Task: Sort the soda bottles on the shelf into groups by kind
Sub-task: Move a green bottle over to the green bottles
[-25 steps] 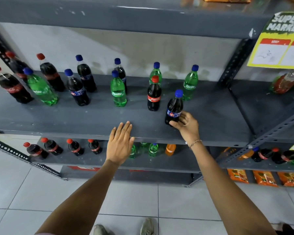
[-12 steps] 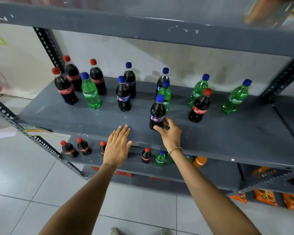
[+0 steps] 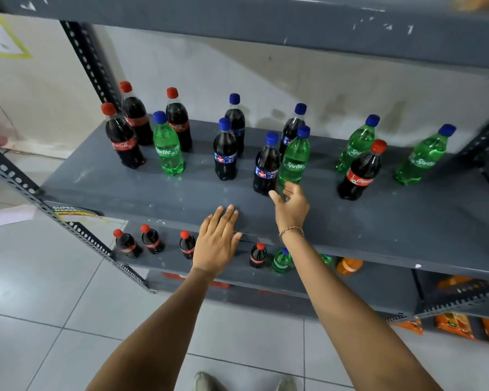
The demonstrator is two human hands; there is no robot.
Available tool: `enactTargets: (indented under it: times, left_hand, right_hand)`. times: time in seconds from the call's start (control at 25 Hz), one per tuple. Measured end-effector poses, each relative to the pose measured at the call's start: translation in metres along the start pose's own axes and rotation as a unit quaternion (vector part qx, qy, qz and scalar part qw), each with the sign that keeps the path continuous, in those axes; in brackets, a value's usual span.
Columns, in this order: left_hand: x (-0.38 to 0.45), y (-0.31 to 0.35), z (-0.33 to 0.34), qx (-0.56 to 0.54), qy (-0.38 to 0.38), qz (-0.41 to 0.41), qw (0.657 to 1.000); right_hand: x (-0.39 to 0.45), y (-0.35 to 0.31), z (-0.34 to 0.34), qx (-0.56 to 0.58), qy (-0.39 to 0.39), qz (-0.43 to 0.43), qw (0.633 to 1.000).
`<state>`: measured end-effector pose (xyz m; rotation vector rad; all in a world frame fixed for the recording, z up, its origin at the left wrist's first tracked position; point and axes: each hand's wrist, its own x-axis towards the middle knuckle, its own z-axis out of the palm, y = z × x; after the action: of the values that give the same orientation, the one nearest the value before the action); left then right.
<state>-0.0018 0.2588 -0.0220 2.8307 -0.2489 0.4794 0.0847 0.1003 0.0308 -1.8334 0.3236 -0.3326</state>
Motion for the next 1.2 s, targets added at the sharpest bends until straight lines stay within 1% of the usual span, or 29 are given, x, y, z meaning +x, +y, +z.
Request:
enactTargets:
  times: [0.08,0.12,0.16,0.28,0.32,0.48,0.64,0.76,1.0,1.12,1.2]
  left_hand:
    - [0.002,-0.002,0.001,-0.007,0.005,-0.006,1.0]
    - [0.003,-0.002,0.001,-0.007,0.005,-0.008,1.0]
    - [0.002,0.0,0.002,-0.005,0.005,-0.008,1.0]
    - [0.002,-0.001,0.002,-0.004,0.001,-0.012,1.0]
    - [0.002,-0.002,0.002,-0.001,0.0,-0.011,1.0]
    - [0.002,0.002,0.002,0.005,-0.001,-0.014,1.0]
    - [-0.002,0.012,-0.002,0.005,0.004,-0.029,1.0]
    - [-0.001,0.04,-0.002,-0.011,-0.007,-0.005,1.0]
    - [0.012,0.132,0.018,-0.032,-0.052,0.048,0.997]
    - [0.025,0.162,0.029,-0.005,-0.076,0.08,0.994]
    - [0.03,0.173,0.03,0.009,-0.087,0.074,0.993]
  right_hand:
    - [0.01,0.0,-0.009,0.008,0.065,0.015,0.998]
    - [0.019,-0.001,-0.013,0.004,0.072,0.011,0.997]
    - [0.027,-0.005,-0.017,-0.006,0.051,0.003,0.999]
    - [0.049,-0.016,-0.018,-0.033,-0.053,-0.018,0.998]
    - [0.051,-0.018,-0.019,-0.038,-0.07,-0.018,0.997]
    - [0.049,-0.012,-0.026,-0.003,-0.057,-0.01,0.998]
    - [0.03,-0.002,-0.053,0.024,-0.071,-0.024,0.997]
    - [0.015,0.008,-0.081,0.047,-0.056,-0.032,0.997]
    - [-0.004,0.039,-0.166,0.072,-0.005,-0.031,0.997]
    - [0.006,0.051,-0.215,0.088,0.023,-0.026,0.996]
    - [0.022,0.059,-0.244,0.086,0.033,-0.02,0.996]
